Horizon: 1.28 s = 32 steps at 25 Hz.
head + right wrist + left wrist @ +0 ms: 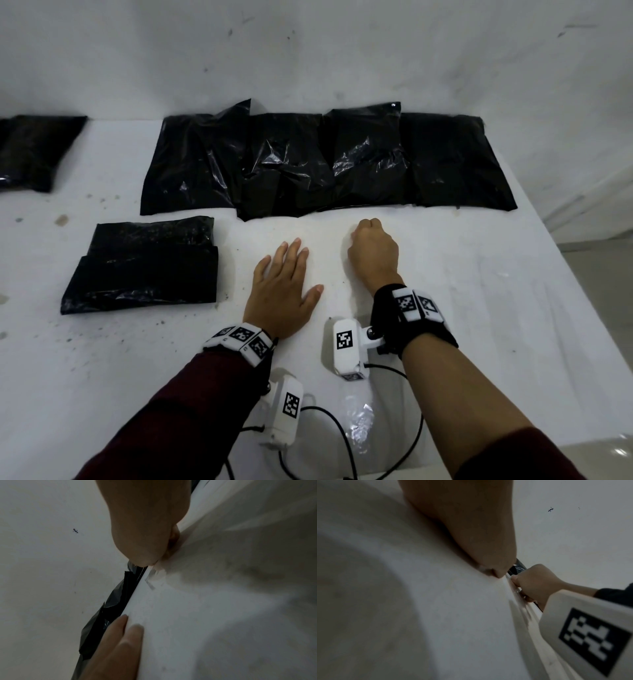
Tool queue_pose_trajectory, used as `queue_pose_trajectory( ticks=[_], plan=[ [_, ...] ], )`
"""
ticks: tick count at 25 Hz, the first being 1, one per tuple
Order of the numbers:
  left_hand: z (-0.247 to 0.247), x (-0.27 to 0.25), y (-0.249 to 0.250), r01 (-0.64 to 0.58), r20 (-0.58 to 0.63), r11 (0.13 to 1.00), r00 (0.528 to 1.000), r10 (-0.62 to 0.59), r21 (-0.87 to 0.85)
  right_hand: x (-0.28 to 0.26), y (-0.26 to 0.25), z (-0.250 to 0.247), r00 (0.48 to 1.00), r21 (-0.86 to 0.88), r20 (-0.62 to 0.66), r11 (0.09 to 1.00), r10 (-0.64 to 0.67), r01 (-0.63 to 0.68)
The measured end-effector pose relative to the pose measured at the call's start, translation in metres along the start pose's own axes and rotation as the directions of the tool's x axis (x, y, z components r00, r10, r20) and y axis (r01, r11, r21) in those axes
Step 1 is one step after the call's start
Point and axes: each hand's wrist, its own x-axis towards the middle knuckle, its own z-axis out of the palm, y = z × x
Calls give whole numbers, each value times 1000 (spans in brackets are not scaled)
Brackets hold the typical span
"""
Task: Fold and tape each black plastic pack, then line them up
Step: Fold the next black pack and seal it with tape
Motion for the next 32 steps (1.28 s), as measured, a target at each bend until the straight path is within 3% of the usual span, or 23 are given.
queue_pose_trajectory(
  ticks=[8,20,26,32],
  plan=[
    [0,-1,0,6,-5,1000,1000,-6,9,-4,18,4,991,157,-64,979,-118,127],
    [1,0,0,2,-11,1000,1000,-2,9,-10,17,2,979,270,-179,951,-101,148],
    [1,0,1,5,1,1000,1000,-5,26,1,12,-5,994,217,8,971,-105,101],
    [0,-1,1,4,3,1000,1000,-4,16,5,7,-10,985,141,-6,975,-171,170]
  ],
)
